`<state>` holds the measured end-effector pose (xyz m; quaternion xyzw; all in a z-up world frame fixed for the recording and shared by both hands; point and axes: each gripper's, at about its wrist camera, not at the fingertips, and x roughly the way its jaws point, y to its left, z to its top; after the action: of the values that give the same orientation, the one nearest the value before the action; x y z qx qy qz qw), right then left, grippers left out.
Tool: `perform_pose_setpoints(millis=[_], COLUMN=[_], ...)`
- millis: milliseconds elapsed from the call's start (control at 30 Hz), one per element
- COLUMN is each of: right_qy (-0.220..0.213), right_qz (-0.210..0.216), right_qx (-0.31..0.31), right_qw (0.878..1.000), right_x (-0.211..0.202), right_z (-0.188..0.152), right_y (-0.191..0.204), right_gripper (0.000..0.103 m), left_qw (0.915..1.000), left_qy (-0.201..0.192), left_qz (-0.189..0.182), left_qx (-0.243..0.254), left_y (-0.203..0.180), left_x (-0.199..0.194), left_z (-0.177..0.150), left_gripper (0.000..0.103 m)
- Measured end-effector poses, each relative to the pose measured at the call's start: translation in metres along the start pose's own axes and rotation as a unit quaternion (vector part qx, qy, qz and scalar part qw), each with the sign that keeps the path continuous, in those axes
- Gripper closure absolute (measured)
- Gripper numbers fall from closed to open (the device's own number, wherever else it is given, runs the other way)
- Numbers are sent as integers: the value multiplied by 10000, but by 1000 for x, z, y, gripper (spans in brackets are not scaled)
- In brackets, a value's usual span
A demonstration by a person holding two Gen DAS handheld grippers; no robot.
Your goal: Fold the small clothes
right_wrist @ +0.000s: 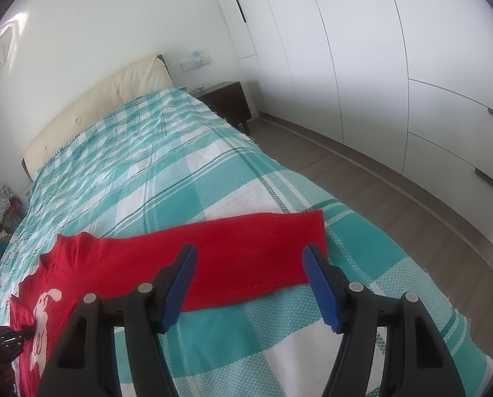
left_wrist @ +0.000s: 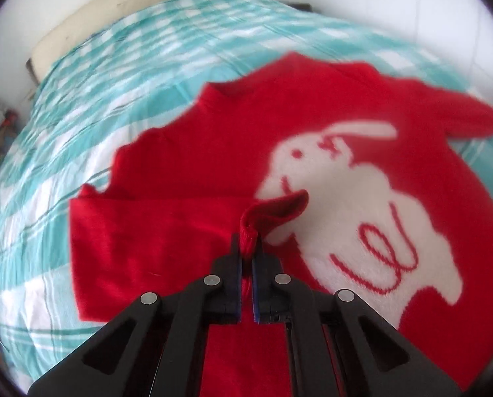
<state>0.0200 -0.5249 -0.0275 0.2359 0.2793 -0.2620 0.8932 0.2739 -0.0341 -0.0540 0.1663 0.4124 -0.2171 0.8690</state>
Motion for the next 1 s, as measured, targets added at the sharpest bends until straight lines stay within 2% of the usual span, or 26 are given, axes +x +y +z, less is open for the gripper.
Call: perform_pose_setpoints(millis=[67,100,133,200,300,367,400,467,567,700,800,933,1000], right_qy=[-49,-79,-105,-133,-139,-141,-134,-98,-54,-33,-41,-56,-54], right_qz=[1,9,21,67,120,120,124,117,85,56,50,23,12], right_qx=[-22,-26,-23,-7,-60,-142,-177,-220,-264,-287,-301,-291,-259], right_qw=[10000,10000,9999,9999,9998,9997,9997,9996,9996,9996,9995,9996,9997], right_x=[-3,-5,-6,-8,-8,-9,-8,-7,-4,-1,-2,-2,-1], right_z=[0,1,2,2,3,1,0,-1,-3,-5,-5,-4,-4], right_y=[0,1,1,2,6,10,12,14,14,13,13,12,10], right_gripper=[37,37,37,37,37,37,37,37,37,37,37,37,37], left_qw=[9948,9878,9771,9472,8974,8714,8625,8529,8514,8426,8396,8251,8216], left_qy=[-360,-483,-571,-618,-508,-322,-221,-55,159,358,528,589,517], left_qz=[187,356,585,1152,1893,2191,2290,2396,2464,2641,2818,2600,2512], left_qx=[-939,-1439,-1963,-2927,-3953,-4378,-4508,-4638,-4629,-4680,-4613,-4982,-5090], left_y=[51,80,110,167,233,258,265,273,280,287,289,297,300], left_x=[-30,-45,-59,-81,-95,-97,-95,-88,-81,-74,-63,-52,-50], left_z=[0,-4,-10,-31,-76,-106,-120,-140,-162,-183,-194,-218,-225], left_gripper=[100,100,100,100,100,100,100,100,100,101,101,101,101])
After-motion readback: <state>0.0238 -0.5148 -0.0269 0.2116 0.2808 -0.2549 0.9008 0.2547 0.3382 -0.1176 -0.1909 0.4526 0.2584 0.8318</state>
